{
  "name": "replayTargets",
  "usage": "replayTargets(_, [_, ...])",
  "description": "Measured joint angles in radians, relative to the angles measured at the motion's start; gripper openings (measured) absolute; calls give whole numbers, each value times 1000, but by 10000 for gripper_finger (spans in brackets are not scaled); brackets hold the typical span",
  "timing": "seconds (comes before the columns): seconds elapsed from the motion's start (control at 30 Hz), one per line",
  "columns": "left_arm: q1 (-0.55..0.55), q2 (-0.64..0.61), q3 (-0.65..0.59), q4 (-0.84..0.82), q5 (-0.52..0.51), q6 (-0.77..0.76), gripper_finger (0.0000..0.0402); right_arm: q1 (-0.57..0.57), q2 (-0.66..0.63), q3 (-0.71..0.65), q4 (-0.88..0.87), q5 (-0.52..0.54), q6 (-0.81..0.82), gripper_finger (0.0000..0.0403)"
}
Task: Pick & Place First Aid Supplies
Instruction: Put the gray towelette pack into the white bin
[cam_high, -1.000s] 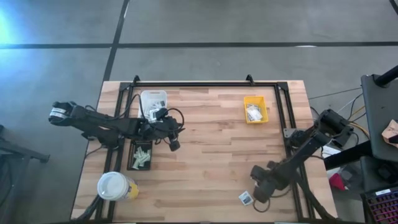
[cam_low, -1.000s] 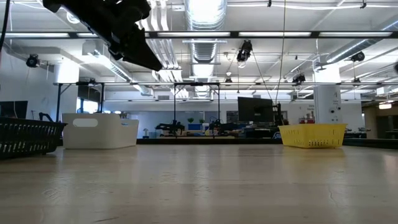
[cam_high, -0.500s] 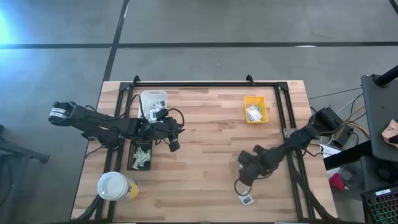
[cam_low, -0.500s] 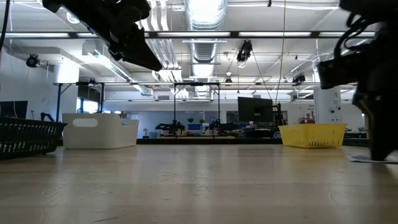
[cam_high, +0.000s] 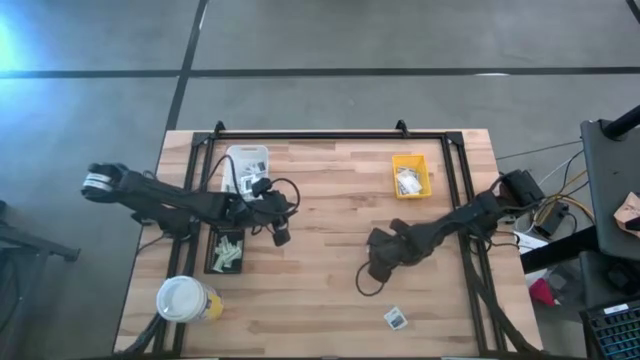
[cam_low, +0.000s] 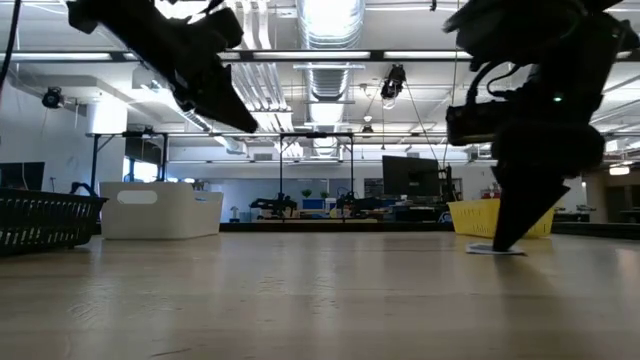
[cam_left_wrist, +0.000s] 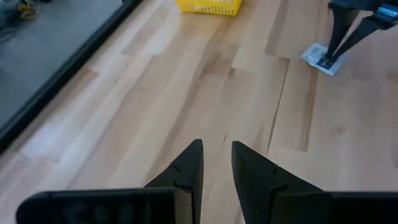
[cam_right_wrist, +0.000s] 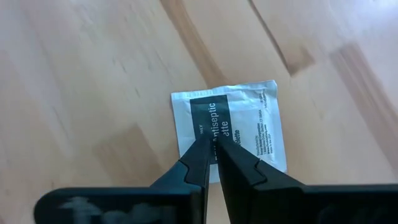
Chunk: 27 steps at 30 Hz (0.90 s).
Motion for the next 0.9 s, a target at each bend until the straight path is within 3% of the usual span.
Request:
replayTargets(0.27, [0,130,-49,244,119,17,78,-57,43,2,99,-5,-67,28])
replayTargets(0.5, [0,302,-20,387,128,40,78,-62,66,8,199,-29,-122,28])
replayTargets(0.9, [0,532,122,462,205,153,78,-61,61,11,310,-53,-234,28])
